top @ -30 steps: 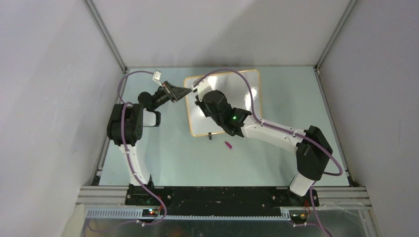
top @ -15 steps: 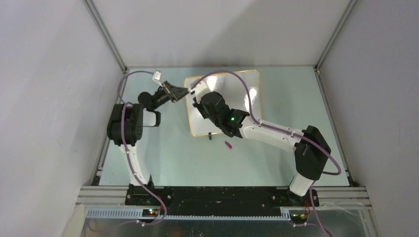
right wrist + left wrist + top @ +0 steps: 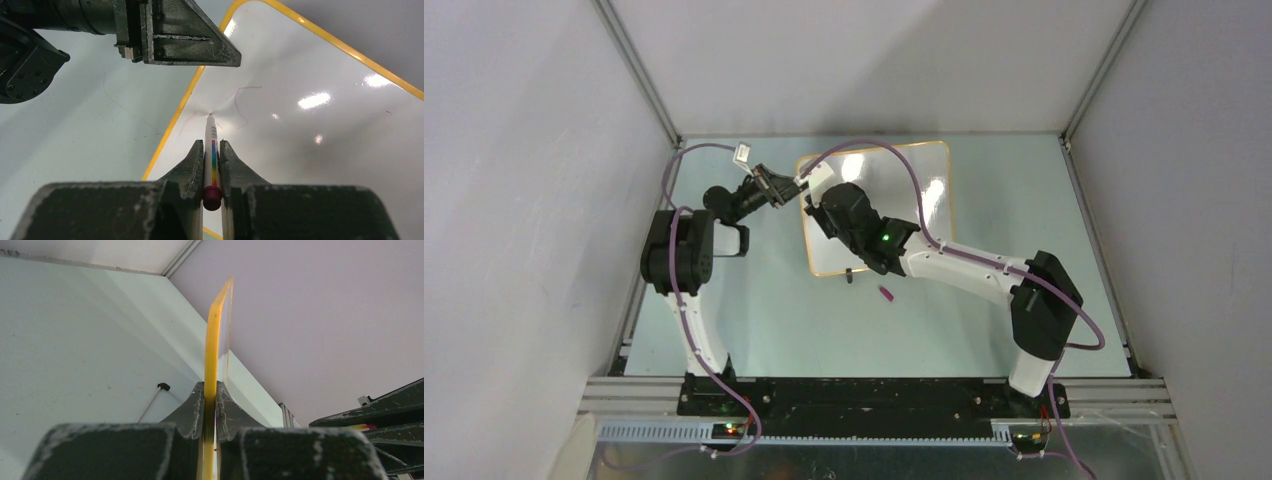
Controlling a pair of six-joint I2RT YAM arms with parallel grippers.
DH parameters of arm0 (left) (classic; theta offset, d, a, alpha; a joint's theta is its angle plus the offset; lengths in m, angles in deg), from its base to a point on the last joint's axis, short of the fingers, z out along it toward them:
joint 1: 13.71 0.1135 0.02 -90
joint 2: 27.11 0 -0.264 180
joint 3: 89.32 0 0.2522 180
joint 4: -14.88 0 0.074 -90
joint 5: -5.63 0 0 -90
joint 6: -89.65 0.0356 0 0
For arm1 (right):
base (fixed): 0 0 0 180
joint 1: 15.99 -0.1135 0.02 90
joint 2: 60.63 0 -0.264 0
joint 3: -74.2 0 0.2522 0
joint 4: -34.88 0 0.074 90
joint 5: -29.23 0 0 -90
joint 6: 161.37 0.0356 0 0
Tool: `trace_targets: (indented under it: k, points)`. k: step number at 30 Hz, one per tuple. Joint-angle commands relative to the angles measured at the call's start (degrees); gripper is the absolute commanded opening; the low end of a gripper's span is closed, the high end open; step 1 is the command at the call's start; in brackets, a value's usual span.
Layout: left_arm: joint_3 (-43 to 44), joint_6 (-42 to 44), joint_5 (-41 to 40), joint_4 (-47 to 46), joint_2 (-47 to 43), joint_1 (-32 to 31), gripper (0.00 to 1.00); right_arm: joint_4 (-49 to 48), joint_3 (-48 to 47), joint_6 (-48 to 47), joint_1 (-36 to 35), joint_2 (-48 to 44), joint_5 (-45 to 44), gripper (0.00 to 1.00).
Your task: Write a sentence on the whiteboard
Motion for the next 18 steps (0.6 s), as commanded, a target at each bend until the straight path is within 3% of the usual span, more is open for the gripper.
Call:
trace_targets:
  k: [1,18]
  points:
    - [0.1,2.7,4.0,-1.3,1.0,-1.3,0.00,0.8,-2.4,-0.8,-0.1,0.1,-0.9,0.00]
    - [0.0,2.7,4.1,-1.3,0.9,-1.3,0.00,0.7,3.5,0.0,2.0,-4.1,-1.4,0.00]
